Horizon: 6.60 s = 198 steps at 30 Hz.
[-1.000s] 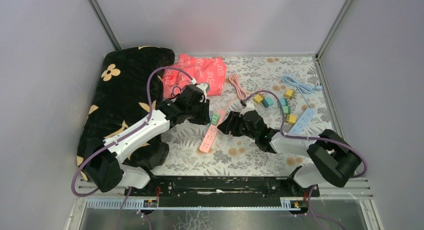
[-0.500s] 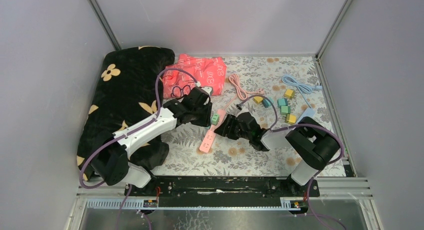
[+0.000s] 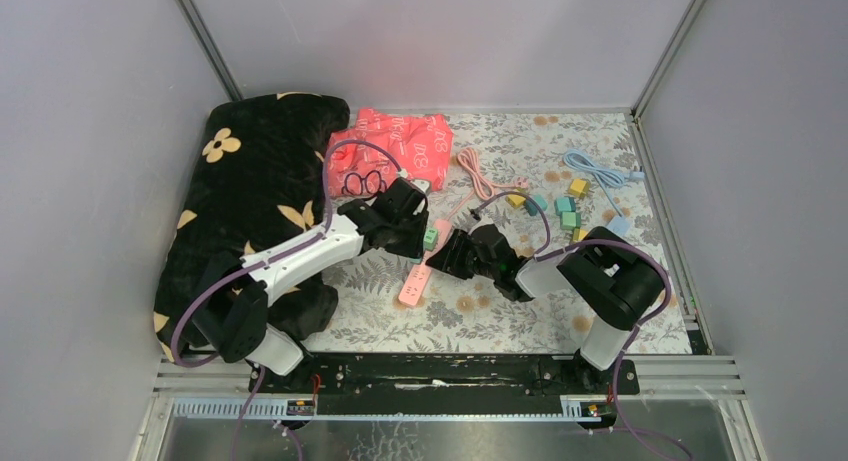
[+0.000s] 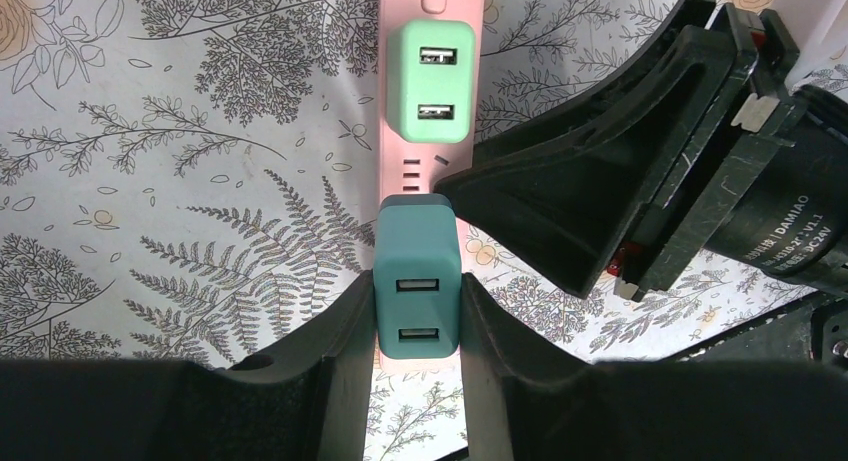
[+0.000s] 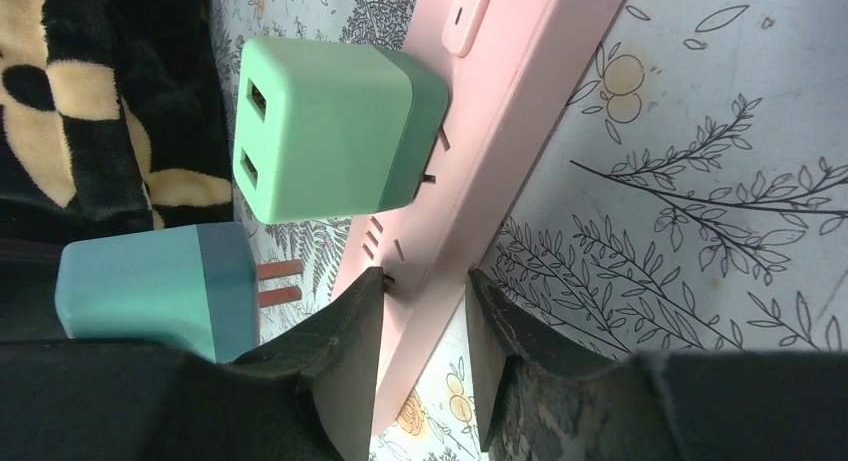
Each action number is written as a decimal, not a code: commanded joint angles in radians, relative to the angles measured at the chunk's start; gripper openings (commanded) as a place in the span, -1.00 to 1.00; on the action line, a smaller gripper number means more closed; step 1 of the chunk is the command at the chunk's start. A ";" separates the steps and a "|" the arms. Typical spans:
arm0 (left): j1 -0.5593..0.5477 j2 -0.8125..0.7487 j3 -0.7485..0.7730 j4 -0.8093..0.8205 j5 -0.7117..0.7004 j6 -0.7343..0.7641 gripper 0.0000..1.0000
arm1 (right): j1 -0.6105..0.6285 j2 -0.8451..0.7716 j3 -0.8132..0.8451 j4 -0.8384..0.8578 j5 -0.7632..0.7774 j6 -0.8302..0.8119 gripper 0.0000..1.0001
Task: Insert the plug
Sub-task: Insert the plug into the socket, then pick up the plug from the center of the board.
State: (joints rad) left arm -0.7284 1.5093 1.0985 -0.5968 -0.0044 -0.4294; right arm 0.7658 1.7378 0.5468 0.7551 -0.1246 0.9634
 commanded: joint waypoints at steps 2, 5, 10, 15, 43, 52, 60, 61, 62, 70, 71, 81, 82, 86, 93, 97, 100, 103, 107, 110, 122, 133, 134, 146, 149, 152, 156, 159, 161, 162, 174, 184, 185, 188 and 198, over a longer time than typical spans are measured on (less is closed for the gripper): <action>-0.010 0.006 -0.004 0.045 -0.010 0.020 -1.00 | 0.008 0.031 0.012 0.017 0.004 0.011 -0.23; -0.012 0.018 -0.004 0.053 -0.008 0.020 -1.00 | 0.008 0.032 0.014 0.014 0.000 0.012 -0.26; -0.018 0.054 0.003 0.061 -0.005 0.019 -1.00 | 0.008 0.026 0.006 0.011 0.000 0.024 -0.34; -0.023 0.079 0.014 0.062 -0.014 0.025 -1.00 | 0.008 0.010 -0.007 0.012 -0.005 0.029 -0.41; -0.024 0.156 0.045 0.097 -0.121 0.061 -1.00 | 0.008 0.022 -0.006 0.003 -0.022 0.007 -0.51; -0.003 0.104 -0.021 0.129 -0.087 0.026 -1.00 | 0.008 0.015 -0.008 -0.005 -0.018 0.001 -0.52; 0.055 0.074 -0.081 0.176 -0.008 0.001 -1.00 | 0.013 0.015 -0.010 -0.004 -0.016 -0.004 -0.52; 0.063 0.069 -0.091 0.184 0.007 -0.005 -1.00 | 0.013 0.016 -0.011 -0.003 -0.016 -0.004 -0.52; 0.070 0.065 -0.097 0.191 0.018 -0.008 -1.00 | 0.013 0.018 -0.011 -0.002 -0.017 -0.003 -0.52; 0.059 0.097 -0.109 0.191 0.008 -0.017 -1.00 | 0.019 0.033 -0.006 0.005 -0.024 -0.004 -0.52; 0.052 0.101 -0.109 0.190 -0.003 -0.018 -1.00 | 0.020 0.034 -0.005 0.006 -0.026 -0.003 -0.52; -0.007 0.148 -0.091 0.181 -0.071 -0.021 -1.00 | 0.029 0.031 -0.001 -0.003 -0.018 -0.014 -0.53; -0.012 0.152 -0.087 0.178 -0.078 -0.020 -1.00 | 0.030 0.031 0.000 -0.005 -0.018 -0.013 -0.53; -0.036 0.172 -0.068 0.160 -0.112 -0.016 -1.00 | 0.032 0.032 0.001 -0.007 -0.016 -0.017 -0.53; -0.052 0.202 -0.062 0.157 -0.116 -0.017 -1.00 | 0.036 0.032 0.004 -0.008 -0.017 -0.019 -0.53; -0.060 0.221 -0.055 0.155 -0.111 -0.016 -1.00 | 0.038 0.037 0.005 -0.008 -0.017 -0.020 -0.53; -0.070 0.241 -0.051 0.157 -0.113 -0.018 -1.00 | 0.039 0.041 0.005 -0.008 -0.019 -0.018 -0.53; -0.084 0.267 -0.046 0.155 -0.115 -0.019 -1.00 | 0.040 0.045 0.009 -0.008 -0.019 -0.018 -0.53; -0.096 0.292 -0.039 0.154 -0.114 -0.019 -1.00 | 0.044 0.044 0.016 -0.015 -0.020 -0.022 -0.53; -0.100 0.313 -0.022 0.142 -0.112 -0.014 -1.00 | 0.046 0.046 0.020 -0.019 -0.020 -0.024 -0.53; -0.130 0.396 0.004 0.139 -0.105 -0.022 -1.00 | 0.052 0.043 0.025 -0.030 -0.012 -0.040 -0.53; -0.131 0.344 -0.002 0.133 -0.133 -0.032 -1.00 | 0.053 -0.024 0.016 -0.037 0.011 -0.078 -0.37; -0.131 0.338 0.000 0.133 -0.131 -0.033 -0.97 | 0.053 -0.034 0.015 -0.039 0.013 -0.082 -0.35; -0.129 0.157 0.062 0.085 -0.170 -0.042 0.04 | 0.053 -0.249 -0.003 -0.228 0.111 -0.185 0.15; -0.123 0.082 0.064 0.072 -0.183 -0.042 0.27 | 0.052 -0.321 -0.007 -0.309 0.147 -0.227 0.25; -0.110 0.009 0.052 0.059 -0.197 -0.040 0.39 | 0.052 -0.402 -0.006 -0.399 0.195 -0.279 0.37; -0.083 -0.101 0.023 0.037 -0.205 -0.040 0.63 | 0.052 -0.504 0.012 -0.524 0.273 -0.339 0.53; -0.052 -0.182 -0.011 0.023 -0.208 -0.039 0.76 | 0.052 -0.571 0.040 -0.628 0.342 -0.379 0.63; -0.031 -0.236 -0.035 0.011 -0.211 -0.036 0.87 | 0.052 -0.614 0.063 -0.694 0.397 -0.404 0.70; -0.018 -0.263 -0.049 0.005 -0.209 -0.033 0.89 | 0.052 -0.633 0.071 -0.727 0.439 -0.409 0.75; 0.047 -0.511 -0.087 -0.079 -0.305 0.049 1.00 | 0.022 -0.696 0.223 -1.044 0.711 -0.488 0.98; 0.053 -0.512 -0.007 -0.001 -0.452 0.213 1.00 | -0.266 -0.591 0.322 -1.122 0.627 -0.503 0.98; 0.057 -0.513 -0.018 0.008 -0.456 0.227 1.00 | -0.286 -0.575 0.329 -1.112 0.617 -0.520 0.98; 0.069 -0.520 -0.068 0.029 -0.458 0.258 1.00 | -0.350 -0.504 0.364 -1.105 0.549 -0.551 0.98; 0.128 -0.559 -0.141 0.054 -0.463 0.255 1.00 | -0.505 -0.164 0.554 -1.122 0.497 -0.456 0.98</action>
State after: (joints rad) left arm -0.6270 0.9840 0.9680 -0.6193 -0.4450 -0.1928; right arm 0.2989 1.4899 1.0077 -0.3641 0.3870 0.4511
